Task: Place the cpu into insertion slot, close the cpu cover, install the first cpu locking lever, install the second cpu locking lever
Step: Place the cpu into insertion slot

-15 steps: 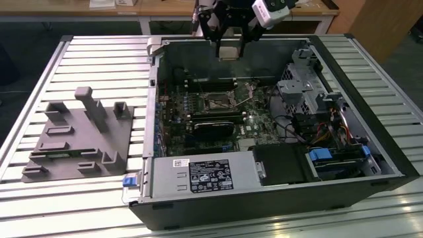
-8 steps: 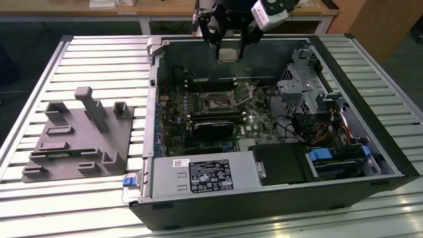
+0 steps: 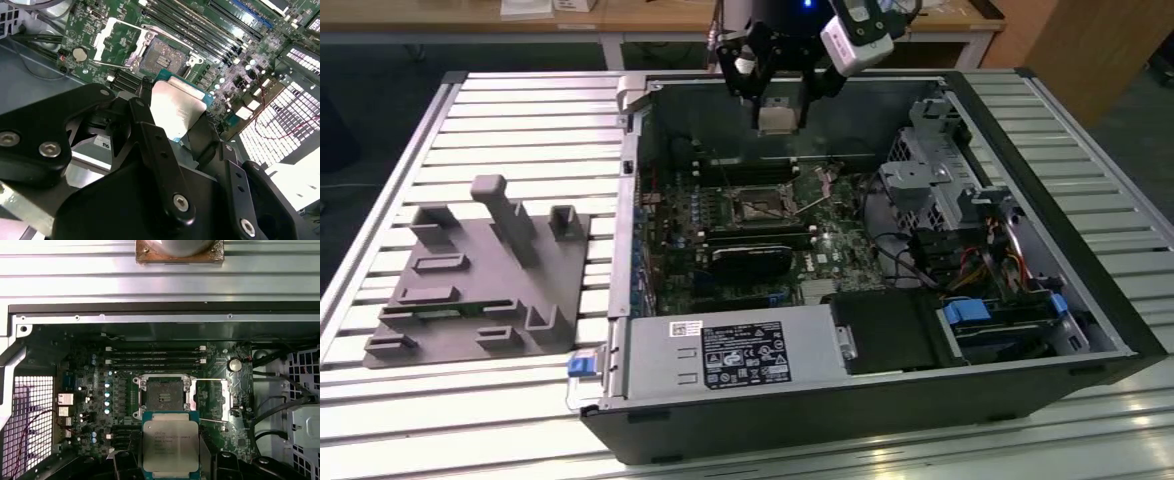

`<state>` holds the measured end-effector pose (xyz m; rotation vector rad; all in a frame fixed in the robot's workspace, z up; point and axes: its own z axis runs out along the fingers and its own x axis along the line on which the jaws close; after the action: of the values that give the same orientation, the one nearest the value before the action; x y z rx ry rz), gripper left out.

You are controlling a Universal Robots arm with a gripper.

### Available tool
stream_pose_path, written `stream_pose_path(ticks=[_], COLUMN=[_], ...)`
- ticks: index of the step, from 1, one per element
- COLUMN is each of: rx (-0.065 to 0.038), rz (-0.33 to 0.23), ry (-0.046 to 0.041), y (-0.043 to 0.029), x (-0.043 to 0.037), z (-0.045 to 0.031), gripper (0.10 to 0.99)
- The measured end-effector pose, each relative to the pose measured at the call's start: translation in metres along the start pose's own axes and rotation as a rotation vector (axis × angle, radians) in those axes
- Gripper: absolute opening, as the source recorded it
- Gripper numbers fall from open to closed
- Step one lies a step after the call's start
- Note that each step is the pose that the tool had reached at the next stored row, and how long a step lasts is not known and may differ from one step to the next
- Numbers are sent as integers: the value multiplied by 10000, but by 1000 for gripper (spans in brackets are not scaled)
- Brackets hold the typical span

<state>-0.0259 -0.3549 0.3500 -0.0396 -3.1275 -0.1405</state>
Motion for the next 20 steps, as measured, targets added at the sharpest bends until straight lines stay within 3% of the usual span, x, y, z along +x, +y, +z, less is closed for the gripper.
stream_pose_path(ticks=[8,20], rx=[0,-2], rz=[-2,-2], ry=[-21,-21], y=[-15,-32], x=[71,75], z=[146,364], gripper=[537,537])
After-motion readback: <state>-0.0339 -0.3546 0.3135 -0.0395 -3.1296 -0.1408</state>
